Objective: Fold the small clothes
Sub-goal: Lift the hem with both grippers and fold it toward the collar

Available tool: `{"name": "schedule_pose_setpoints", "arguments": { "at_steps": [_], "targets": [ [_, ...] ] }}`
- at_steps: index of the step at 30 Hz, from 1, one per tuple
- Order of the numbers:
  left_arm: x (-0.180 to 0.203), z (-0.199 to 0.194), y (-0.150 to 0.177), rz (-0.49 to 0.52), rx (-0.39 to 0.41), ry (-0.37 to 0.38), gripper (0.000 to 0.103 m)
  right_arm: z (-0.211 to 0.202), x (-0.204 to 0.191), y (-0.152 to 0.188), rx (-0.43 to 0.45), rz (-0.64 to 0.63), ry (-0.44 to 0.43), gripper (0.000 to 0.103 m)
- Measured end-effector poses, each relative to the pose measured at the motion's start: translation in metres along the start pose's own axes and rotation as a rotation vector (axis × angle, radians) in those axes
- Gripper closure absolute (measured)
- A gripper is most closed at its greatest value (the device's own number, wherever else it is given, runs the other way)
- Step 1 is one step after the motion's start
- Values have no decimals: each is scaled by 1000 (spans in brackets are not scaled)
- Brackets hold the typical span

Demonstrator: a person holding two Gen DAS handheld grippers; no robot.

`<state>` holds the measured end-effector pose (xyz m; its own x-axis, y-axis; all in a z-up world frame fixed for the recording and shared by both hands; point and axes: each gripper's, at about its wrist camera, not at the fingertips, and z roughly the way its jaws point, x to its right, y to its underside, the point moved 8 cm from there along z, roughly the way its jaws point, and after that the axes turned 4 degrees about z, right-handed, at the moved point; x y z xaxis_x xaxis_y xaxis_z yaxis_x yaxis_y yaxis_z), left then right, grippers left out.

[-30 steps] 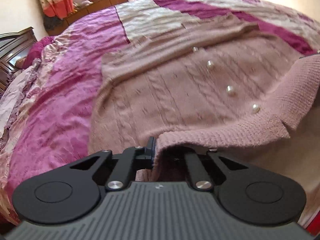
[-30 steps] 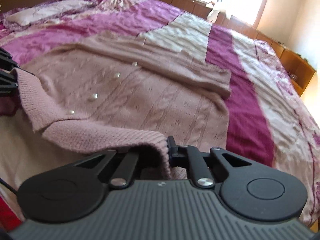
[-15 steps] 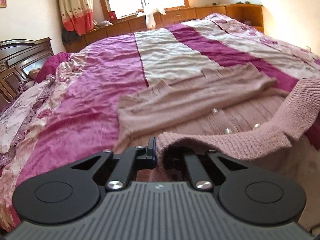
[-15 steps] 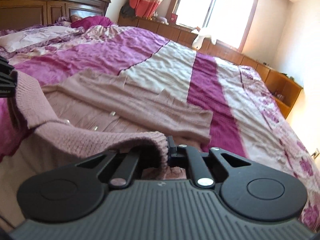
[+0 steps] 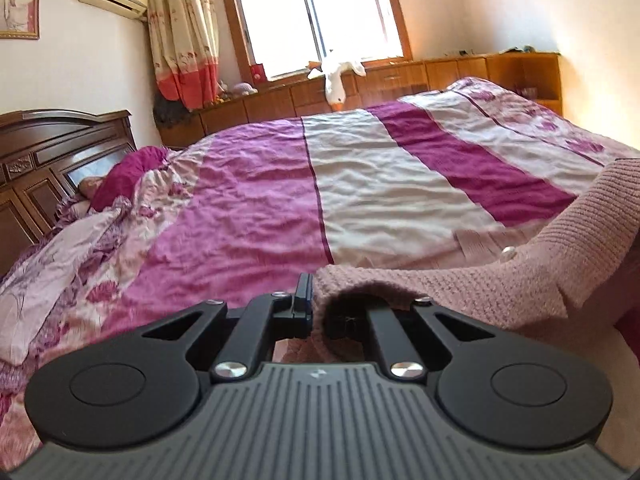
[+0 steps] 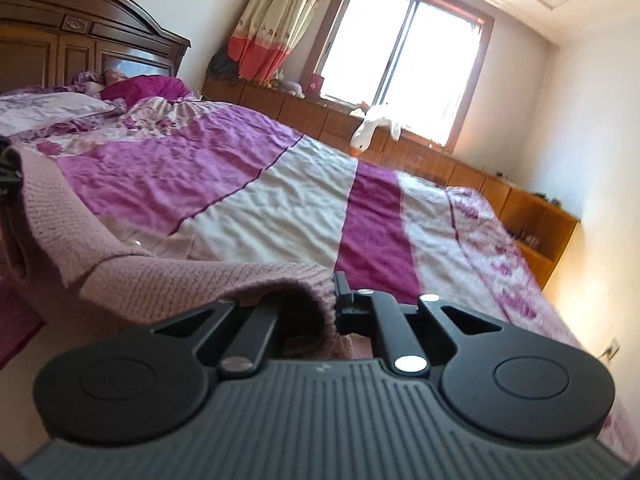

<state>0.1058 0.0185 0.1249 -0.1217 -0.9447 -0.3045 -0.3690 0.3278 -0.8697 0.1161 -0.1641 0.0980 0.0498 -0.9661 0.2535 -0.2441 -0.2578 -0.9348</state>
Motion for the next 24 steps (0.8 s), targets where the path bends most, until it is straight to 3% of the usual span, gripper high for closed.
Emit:
{"name": "schedule_pose_setpoints", "arguments": {
  "at_steps": [4,9,16,19,21,24],
  "targets": [
    [-2,44,-17,-2,-3,-32,97,34,-1,-11,20,-46,32,95],
    [2,112,-14,5,-58,-24,97,90,-9,0,-24,-73,56,95],
    [15,206,27,-9,-203,-23,97,159,-28,49,-143,-130,100,95],
    [16,232,49,-39,-256,-20,96,177,-34,68,-197,-134,88,93],
    [19,242,59,-35,-266,-11,96,191,-38,82,-279,-136,50,93],
    [22,246,60,-6,-263,-14,93,196,-36,87,-293,-109,31,92]
  ]
}}
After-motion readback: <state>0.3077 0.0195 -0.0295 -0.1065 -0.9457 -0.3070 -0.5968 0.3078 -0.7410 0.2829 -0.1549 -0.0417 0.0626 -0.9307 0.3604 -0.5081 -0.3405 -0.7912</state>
